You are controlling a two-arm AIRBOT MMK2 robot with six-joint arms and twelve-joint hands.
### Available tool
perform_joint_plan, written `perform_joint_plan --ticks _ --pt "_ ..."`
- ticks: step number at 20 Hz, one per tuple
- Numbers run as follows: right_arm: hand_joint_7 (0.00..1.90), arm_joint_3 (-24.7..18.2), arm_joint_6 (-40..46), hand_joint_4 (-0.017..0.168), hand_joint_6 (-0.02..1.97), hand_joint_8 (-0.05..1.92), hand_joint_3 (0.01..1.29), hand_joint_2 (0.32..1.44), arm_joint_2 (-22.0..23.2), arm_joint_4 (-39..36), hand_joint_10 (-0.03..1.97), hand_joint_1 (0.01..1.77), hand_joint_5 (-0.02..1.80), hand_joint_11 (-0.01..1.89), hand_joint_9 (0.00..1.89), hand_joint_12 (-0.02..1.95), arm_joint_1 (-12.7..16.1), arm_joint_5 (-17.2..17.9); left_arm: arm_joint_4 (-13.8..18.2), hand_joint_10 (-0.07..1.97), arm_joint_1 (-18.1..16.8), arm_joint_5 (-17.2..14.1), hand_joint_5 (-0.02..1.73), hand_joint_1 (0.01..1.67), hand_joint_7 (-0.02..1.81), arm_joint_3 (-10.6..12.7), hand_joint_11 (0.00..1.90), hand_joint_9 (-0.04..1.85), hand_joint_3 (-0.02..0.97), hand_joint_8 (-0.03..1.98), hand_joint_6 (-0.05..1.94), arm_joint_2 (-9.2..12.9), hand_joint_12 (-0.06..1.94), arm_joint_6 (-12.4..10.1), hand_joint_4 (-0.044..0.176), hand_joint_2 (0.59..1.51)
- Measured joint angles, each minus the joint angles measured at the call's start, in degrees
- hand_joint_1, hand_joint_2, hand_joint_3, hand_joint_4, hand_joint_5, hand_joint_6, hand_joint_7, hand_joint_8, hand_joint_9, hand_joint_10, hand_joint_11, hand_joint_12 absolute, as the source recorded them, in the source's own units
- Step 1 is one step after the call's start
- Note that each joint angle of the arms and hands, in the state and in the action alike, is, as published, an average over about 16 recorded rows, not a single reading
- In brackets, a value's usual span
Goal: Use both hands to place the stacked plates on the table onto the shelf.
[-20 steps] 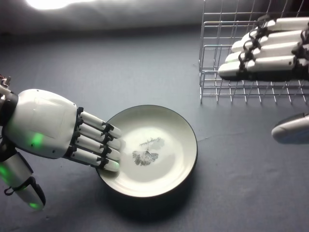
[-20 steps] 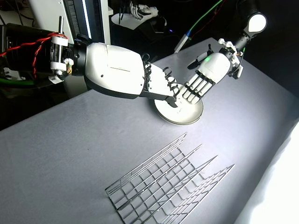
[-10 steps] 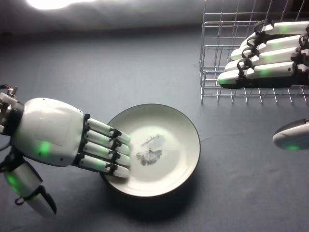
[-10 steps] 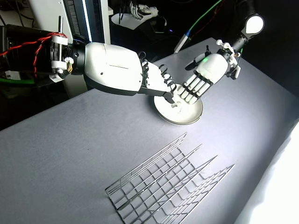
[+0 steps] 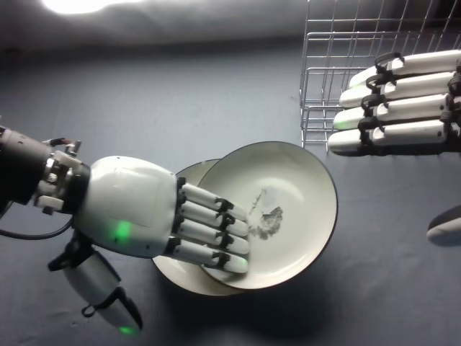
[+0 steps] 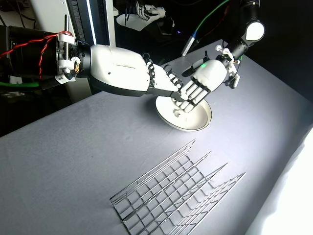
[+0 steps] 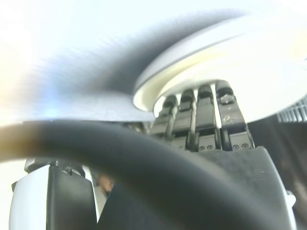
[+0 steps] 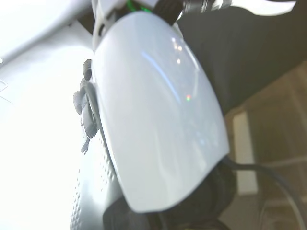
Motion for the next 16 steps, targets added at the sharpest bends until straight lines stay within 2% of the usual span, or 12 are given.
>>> perform_joint_plan --ticks 10,16 --pt "0.18 4.92 -0.02 0.007 0.01 0.01 0.01 1.2 -5.39 -5.16 0.0 0.02 0.15 0.02 0.15 0.37 0.0 0.24 -1.1 -0.02 -1.06 2.16 -0.01 0.01 -0.01 -1.03 0.01 -0.02 0.006 -0.02 -0.02 -2.76 0.0 -1.07 -0.006 1.102" --pt "0.13 6.96 0.0 0.007 0.01 0.01 0.01 1.15 -8.81 -5.56 0.0 0.22 0.1 0.02 0.11 0.32 0.01 -0.58 -1.91 -0.02 -1.46 2.0 -0.01 0.01 -0.01 -0.13 0.01 -0.02 0.007 -0.02 -0.02 -3.79 -0.02 -1.91 -0.004 1.104"
